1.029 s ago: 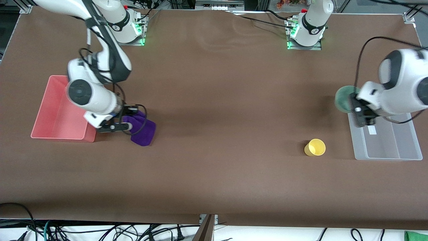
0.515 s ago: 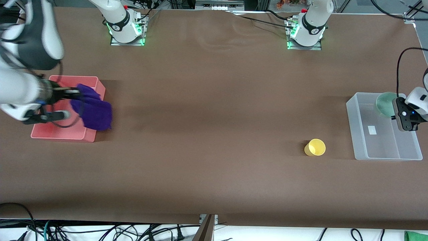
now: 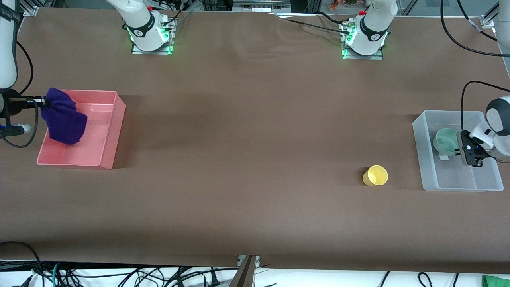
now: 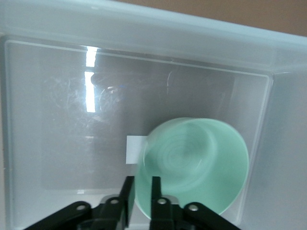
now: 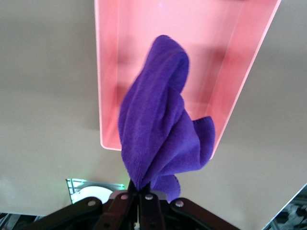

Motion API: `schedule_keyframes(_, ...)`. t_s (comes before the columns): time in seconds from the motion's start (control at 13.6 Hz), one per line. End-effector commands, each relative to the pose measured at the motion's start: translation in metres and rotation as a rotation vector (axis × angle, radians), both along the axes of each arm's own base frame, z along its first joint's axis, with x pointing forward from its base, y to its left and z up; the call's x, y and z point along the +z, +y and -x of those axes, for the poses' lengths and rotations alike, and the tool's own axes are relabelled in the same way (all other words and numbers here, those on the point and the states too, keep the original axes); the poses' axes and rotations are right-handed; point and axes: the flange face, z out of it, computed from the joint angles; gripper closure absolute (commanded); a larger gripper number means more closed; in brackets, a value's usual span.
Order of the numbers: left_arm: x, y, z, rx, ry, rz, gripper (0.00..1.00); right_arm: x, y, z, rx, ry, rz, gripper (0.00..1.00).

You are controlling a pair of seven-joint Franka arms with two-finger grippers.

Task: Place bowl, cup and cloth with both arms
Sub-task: 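Carry the cloth into the pink bin while the left gripper places the bowl, then reach the left gripper to the yellow cup and grasp it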

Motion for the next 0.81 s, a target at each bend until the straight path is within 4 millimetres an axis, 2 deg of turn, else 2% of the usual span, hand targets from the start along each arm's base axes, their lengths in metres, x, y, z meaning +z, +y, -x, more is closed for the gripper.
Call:
schedule_keyframes(0.0,0.020,0.002,-0.008,0.009,-0.027,0.020,0.00,-0.031,-0.004,0.017,-0.017,0.040,-0.004,1.00)
schedule_keyframes(0.07,0.049,-0.006,-0.011,0.011,-0.034,0.013,0.00,-0.037,-0.005,0.016,-0.023,0.030,0.003,0.29)
schedule_keyframes(0.15,0.075,-0.025,-0.017,0.012,-0.026,0.011,0.00,-0.036,-0.005,0.014,-0.024,0.018,0.008,0.00)
schedule_keyframes(0.22,0.109,-0.036,-0.021,0.064,-0.023,0.001,0.00,-0.031,-0.004,0.012,-0.026,0.004,0.003,0.00)
schedule_keyframes(0.29,0.134,-0.052,-0.026,0.139,-0.003,0.000,0.00,-0.016,-0.002,0.006,-0.027,-0.032,0.002,0.00)
schedule_keyframes(0.37,0.156,-0.075,-0.033,0.243,0.018,0.019,0.00,0.002,0.003,0.001,-0.020,-0.074,-0.006,0.00)
schedule_keyframes(0.44,0.168,-0.088,-0.035,0.365,0.042,0.028,0.00,0.024,0.011,-0.004,-0.016,-0.124,-0.028,0.00)
schedule_keyframes(0.59,0.167,-0.128,-0.045,0.578,0.051,0.019,0.00,0.069,0.072,-0.017,0.099,-0.213,-0.062,0.00)
schedule_keyframes(0.66,0.157,-0.144,-0.050,0.671,0.068,0.030,0.00,0.089,0.102,-0.019,0.158,-0.247,-0.065,0.00)
schedule_keyframes(0.74,0.143,-0.165,-0.055,0.775,0.098,0.049,0.00,0.099,0.127,-0.017,0.198,-0.262,-0.070,0.00)
